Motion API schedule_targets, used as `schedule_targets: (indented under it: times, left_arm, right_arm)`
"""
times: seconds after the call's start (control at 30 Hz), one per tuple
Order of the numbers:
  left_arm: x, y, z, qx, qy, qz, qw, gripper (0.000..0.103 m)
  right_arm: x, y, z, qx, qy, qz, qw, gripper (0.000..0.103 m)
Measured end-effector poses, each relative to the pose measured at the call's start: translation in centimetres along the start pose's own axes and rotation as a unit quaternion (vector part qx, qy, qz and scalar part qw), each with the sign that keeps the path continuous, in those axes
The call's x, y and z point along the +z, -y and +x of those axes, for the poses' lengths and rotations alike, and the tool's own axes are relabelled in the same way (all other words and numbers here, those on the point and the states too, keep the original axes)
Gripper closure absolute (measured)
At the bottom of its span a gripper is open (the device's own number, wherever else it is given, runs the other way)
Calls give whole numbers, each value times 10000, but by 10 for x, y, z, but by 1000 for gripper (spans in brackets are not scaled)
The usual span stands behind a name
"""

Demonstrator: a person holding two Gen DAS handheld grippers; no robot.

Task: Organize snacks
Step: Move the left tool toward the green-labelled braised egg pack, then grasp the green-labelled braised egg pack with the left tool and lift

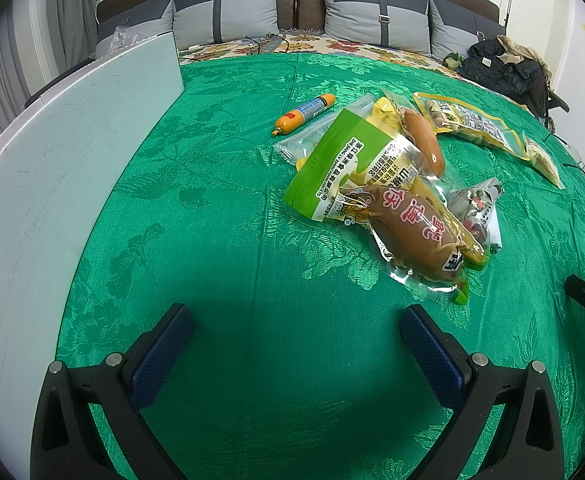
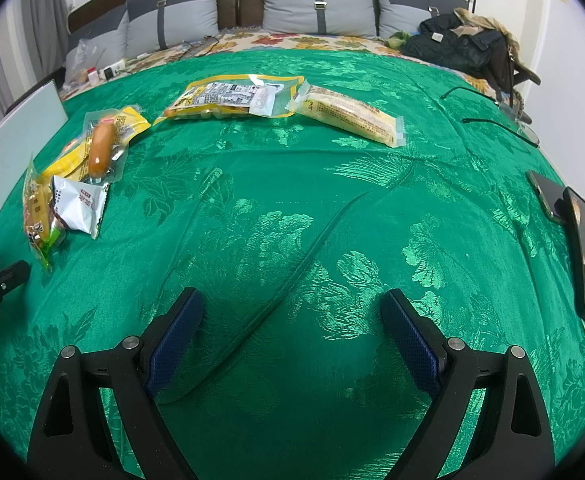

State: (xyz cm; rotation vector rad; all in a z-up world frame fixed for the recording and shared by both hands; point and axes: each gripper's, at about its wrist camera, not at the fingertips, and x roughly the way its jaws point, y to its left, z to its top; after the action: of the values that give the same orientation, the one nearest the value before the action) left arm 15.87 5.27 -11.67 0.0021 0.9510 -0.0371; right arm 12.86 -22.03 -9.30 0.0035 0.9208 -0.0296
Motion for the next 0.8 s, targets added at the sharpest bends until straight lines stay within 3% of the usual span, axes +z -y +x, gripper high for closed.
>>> schedule_targets:
  times: [0.6, 0.8]
  left_arm:
    - [0, 0, 0, -2, -3, 6, 10000, 0]
    - [-4, -4, -5, -148, -189, 174, 9996, 0]
  right_arm:
    - [0, 0, 0, -5, -2, -1, 10000, 9]
    - [0, 0, 0, -8, -3, -2, 10000, 9]
